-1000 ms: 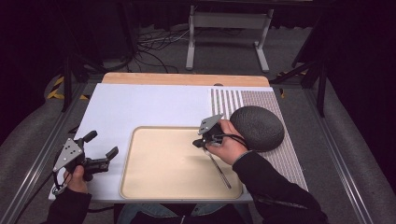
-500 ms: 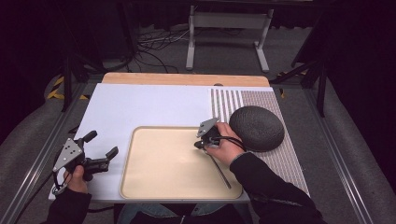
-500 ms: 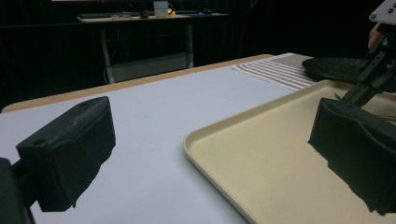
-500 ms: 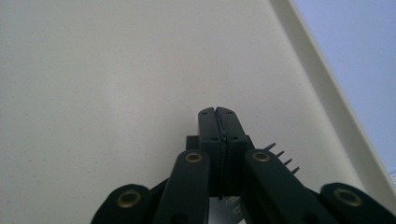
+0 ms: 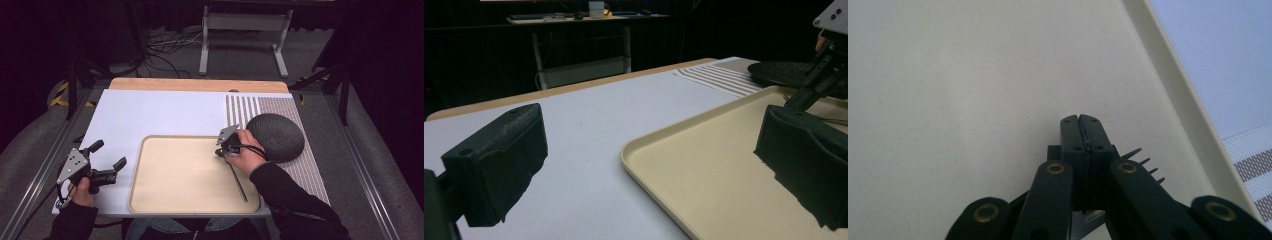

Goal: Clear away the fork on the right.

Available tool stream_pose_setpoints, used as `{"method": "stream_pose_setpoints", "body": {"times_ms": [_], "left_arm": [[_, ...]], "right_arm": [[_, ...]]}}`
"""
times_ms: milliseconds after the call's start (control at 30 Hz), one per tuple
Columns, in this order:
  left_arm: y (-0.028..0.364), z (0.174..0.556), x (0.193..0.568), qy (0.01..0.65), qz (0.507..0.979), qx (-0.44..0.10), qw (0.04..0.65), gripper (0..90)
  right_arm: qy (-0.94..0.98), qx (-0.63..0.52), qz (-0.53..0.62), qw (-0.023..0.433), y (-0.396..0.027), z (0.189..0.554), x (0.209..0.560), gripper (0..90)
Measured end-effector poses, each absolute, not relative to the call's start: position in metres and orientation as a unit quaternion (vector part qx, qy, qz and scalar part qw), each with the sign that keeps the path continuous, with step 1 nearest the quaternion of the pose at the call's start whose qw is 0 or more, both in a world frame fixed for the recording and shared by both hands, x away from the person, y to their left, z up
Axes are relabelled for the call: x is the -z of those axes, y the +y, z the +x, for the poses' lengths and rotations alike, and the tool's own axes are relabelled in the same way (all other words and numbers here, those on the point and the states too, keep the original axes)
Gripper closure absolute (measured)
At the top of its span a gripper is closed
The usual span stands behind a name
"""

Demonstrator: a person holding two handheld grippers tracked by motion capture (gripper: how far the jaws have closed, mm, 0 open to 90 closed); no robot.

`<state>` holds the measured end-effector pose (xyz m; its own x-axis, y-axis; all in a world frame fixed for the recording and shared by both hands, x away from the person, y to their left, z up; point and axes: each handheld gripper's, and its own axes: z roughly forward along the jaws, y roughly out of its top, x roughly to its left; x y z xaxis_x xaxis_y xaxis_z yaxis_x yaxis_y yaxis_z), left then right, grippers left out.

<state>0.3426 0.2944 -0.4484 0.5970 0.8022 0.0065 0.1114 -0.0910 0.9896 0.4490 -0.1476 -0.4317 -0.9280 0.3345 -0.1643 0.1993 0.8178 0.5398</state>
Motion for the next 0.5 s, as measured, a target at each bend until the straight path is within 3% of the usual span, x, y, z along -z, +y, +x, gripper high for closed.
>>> {"method": "stream_pose_setpoints", "body": {"times_ms": [500], "left_arm": [[0.294,0.343,0.448,0.338,0.677,-0.296,0.583,0.7]], "right_arm": [[0.941,-0.252,0.172,0.147,-0.169,0.457,0.433,90.0]]}}
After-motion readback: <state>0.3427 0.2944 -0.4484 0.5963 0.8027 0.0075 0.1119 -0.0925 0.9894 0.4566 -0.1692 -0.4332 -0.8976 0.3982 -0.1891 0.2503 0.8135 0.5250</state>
